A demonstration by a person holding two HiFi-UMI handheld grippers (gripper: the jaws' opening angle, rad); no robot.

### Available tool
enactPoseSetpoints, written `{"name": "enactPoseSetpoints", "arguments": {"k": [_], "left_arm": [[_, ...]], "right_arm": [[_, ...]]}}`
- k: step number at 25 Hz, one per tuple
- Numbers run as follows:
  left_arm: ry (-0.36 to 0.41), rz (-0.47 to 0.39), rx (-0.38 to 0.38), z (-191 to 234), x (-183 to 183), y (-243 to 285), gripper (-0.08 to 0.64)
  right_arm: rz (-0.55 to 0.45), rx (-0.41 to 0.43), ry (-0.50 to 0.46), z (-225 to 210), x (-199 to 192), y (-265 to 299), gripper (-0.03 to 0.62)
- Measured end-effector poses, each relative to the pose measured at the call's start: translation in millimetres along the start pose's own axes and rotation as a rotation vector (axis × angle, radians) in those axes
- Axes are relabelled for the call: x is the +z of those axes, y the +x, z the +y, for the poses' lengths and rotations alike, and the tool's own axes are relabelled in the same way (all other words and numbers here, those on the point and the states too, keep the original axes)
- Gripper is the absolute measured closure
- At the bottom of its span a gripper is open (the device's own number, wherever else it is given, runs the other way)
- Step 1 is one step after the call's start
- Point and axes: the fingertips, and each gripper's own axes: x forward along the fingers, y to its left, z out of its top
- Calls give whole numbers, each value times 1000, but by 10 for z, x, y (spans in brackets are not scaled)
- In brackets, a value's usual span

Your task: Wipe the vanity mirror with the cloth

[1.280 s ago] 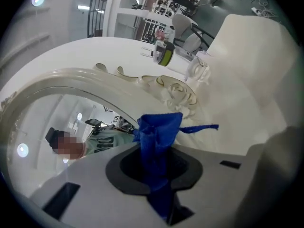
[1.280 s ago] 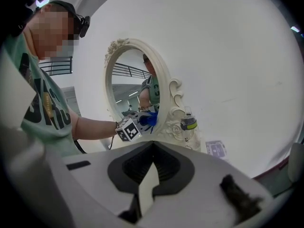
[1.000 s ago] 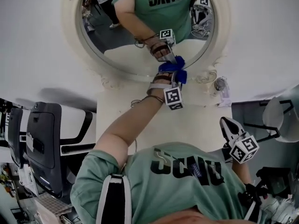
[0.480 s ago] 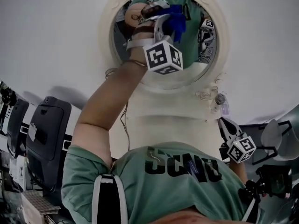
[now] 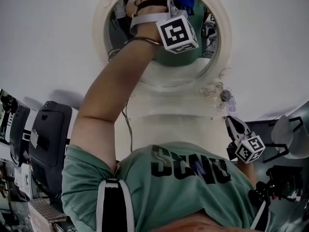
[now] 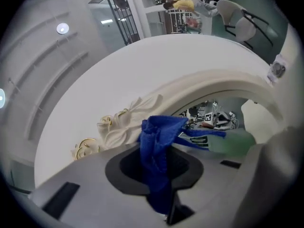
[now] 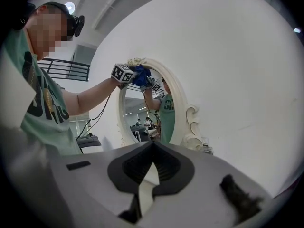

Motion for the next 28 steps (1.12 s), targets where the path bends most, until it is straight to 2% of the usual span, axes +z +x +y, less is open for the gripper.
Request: {"name": "enactPoseSetpoints", "arguments": {"k": [5,8,12,16,20,22,28], "left_arm": [[59,-23,41,-75,123,-67,480],[108,-75,25,-529,341,-116,485],[229,-117,-80,-1547,526,-306,491],[275,-168,-234,-2665,539,-588,480],[343,-176,-398,-3650,382,-889,479],[344,-156,-431,-3900,273,-979,479],[245,-135,-498,-4027,233,-1021,482]], "right_arm": [[12,6,18,30,-98,28,584],[26,6,32,12,-171,52,584],[43,-11,63,-19,-292,-16,584],[62,-46,98,-133,-454,-124,584],[90,-80,114,-165,-552,-218,586],[103,-85,114,-150,-579,-232,584],[127,-84,109,-130,-617,-168,584]]}}
